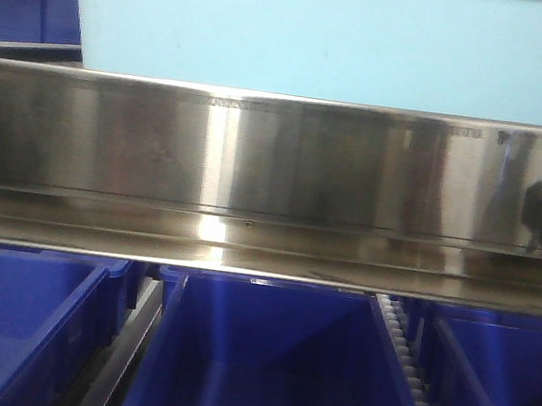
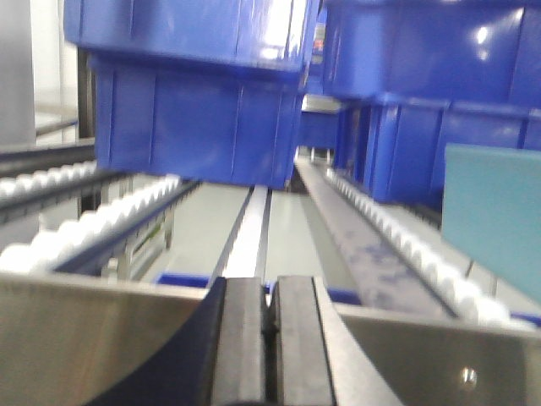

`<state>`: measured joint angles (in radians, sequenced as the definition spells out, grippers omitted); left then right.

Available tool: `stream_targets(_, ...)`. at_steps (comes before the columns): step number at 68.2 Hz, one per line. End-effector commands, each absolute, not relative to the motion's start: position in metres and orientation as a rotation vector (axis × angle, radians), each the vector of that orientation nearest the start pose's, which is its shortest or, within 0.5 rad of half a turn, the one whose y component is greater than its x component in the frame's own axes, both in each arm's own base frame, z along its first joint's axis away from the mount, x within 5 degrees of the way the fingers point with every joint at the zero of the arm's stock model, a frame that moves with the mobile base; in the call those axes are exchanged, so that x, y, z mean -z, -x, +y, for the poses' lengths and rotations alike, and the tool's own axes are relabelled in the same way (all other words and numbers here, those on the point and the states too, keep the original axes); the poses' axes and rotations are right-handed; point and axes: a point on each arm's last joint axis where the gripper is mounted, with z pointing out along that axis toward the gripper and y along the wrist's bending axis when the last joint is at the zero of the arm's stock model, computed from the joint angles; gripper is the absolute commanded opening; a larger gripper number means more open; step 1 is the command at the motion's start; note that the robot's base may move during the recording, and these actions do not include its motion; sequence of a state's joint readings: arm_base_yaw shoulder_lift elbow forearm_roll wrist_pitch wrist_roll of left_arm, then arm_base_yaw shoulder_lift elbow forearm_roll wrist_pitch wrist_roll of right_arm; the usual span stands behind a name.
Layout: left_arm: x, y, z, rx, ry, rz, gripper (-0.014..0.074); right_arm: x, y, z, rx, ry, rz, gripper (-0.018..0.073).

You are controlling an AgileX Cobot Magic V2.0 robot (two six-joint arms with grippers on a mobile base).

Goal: Move two blue bins to right shelf middle
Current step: 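Close both grippers on opposite side walls of the light blue bin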

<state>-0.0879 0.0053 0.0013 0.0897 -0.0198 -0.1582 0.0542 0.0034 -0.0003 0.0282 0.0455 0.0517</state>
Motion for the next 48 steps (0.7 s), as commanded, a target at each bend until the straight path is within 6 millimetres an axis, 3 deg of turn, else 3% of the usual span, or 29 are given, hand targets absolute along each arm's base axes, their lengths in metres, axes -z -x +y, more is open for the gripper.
stream_targets(1, -0.222, -0.055, -0.005, 0.137, -0.017, 1.391, -0.0111, -0.217, -0.056, 0.003, -0.1, -0.009, 1.44, -0.0162)
stream_targets(7, -0.226, -0.054, -0.006, 0.14, -0.019, 1.352, -0.0111, -0.223, -0.055, 0.003, -0.101, -0.01, 1.374, -0.0162)
stream_targets(16, -0.266, -0.043, -0.004, 0.108, -0.026, 1.336, -0.0076, -0.264, -0.044, 0.002, -0.104, -0.008, 1.329, -0.0162)
stream_targets(22, -0.295, -0.035, -0.001, 0.072, -0.031, 1.351, 0.0012, -0.293, -0.032, 0.002, -0.106, -0.005, 1.328, -0.0162)
stream_targets(28, -0.327, -0.03, 0.001, 0.059, -0.016, 1.403, 0.0166, -0.319, -0.026, 0.002, -0.107, -0.003, 1.337, -0.0132)
stream_targets(36, -0.36, -0.036, 0.002, 0.052, -0.007, 1.464, 0.0341, -0.347, -0.026, 0.002, -0.107, -0.003, 1.337, 0.0098)
stream_targets(42, -0.376, -0.046, 0.001, 0.047, -0.004, 1.505, 0.0402, -0.362, -0.03, 0.002, -0.107, -0.003, 1.336, 0.0337)
stream_targets(48, -0.39, -0.057, -0.002, 0.072, -0.026, 1.526, 0.0452, -0.371, -0.037, 0.003, -0.104, -0.002, 1.357, 0.0508)
